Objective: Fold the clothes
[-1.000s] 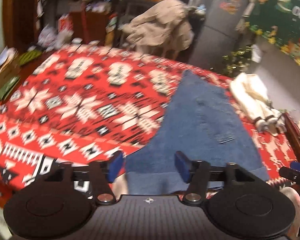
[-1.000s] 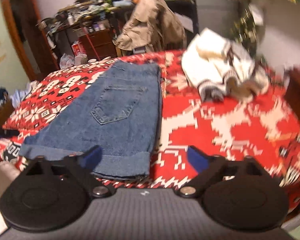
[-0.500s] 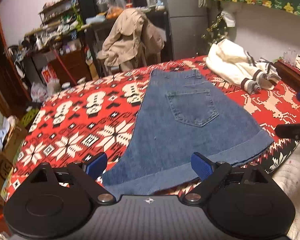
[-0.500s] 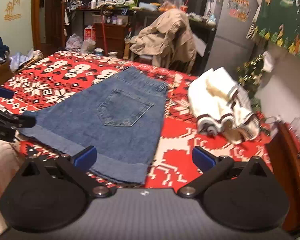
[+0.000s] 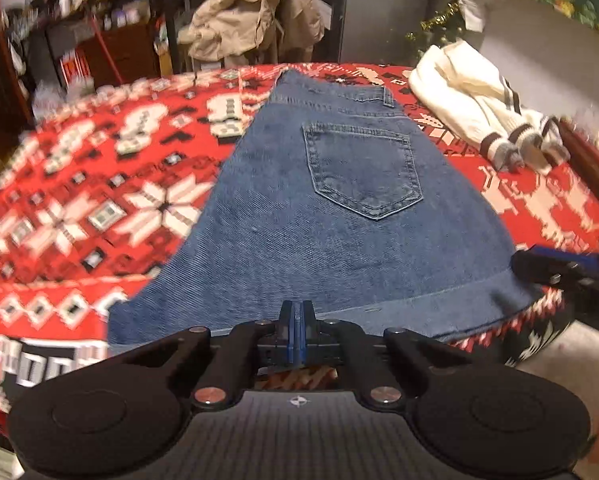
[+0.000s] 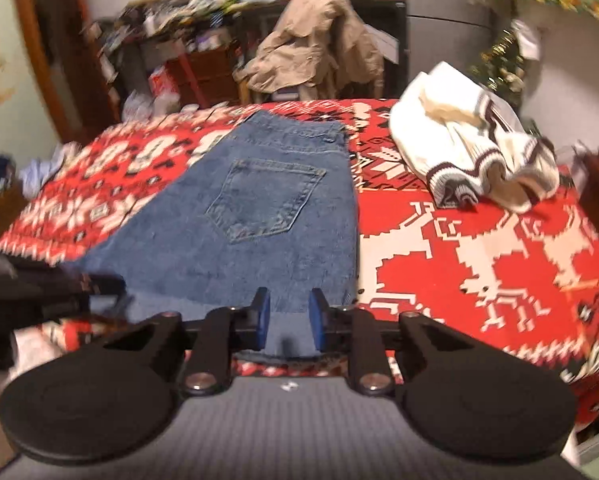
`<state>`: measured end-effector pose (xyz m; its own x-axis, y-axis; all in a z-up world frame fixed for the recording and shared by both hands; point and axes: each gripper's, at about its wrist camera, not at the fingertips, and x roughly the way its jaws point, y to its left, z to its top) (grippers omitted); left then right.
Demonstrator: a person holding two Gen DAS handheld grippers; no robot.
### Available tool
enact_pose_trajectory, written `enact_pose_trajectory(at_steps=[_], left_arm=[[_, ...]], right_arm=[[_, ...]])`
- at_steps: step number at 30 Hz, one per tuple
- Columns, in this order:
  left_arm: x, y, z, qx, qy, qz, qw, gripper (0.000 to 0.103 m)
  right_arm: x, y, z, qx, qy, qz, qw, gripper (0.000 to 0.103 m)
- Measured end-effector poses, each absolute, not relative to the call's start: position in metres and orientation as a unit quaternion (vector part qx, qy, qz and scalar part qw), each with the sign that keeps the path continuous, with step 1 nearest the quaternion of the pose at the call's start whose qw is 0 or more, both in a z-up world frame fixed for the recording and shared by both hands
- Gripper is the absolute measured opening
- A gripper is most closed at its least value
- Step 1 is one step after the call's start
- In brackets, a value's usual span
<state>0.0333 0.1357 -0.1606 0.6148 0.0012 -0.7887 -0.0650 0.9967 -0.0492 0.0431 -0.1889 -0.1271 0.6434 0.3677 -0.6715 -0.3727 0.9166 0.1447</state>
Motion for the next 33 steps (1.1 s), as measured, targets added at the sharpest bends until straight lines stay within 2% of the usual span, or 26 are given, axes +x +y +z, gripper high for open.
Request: enact_pose_trajectory(at_steps=[1, 5, 7, 11, 15, 24, 29, 33], left_arm=[[0.037, 0.141, -0.164, -0.055, 0.441, 0.020, 0.895, 0.002], [0.046, 0.154, -0.176, -0.072, 0.450, 0.044, 0.889, 0.001], [0.047, 0.161, -0.178, -0.069, 0.451, 0.058, 0.888, 0.001], [0.048, 0.185, -0.179, -0.090, 0.449, 0.082, 0.885, 0.003], [0.046, 0.196, -0.178, -0.114, 0.448, 0.084, 0.883, 0.003], [0.051, 0.185, -0.154, -0.118, 0.417, 0.049, 0.900, 0.002], [0.074, 0.194, -0.170, -0.125, 0.439, 0.064, 0.888, 0.002], [0.073, 0.205, -0.180, -0.129, 0.441, 0.070, 0.886, 0.003]], right_arm=[[0.046, -0.188, -0.131, 0.000, 0.368, 0.203, 0.907, 0.014], [0.065, -0.182, -0.150, -0.007, 0.390, 0.179, 0.903, 0.008], [0.072, -0.185, -0.159, -0.001, 0.399, 0.162, 0.902, 0.000], [0.083, -0.200, -0.169, 0.021, 0.412, 0.135, 0.901, 0.000], [0.090, -0.218, -0.175, 0.064, 0.427, 0.133, 0.892, 0.004], [0.087, -0.215, -0.151, 0.080, 0.381, 0.176, 0.904, 0.005], [0.111, -0.200, -0.164, 0.090, 0.394, 0.192, 0.894, 0.007], [0.119, -0.201, -0.182, 0.083, 0.398, 0.178, 0.896, 0.000]])
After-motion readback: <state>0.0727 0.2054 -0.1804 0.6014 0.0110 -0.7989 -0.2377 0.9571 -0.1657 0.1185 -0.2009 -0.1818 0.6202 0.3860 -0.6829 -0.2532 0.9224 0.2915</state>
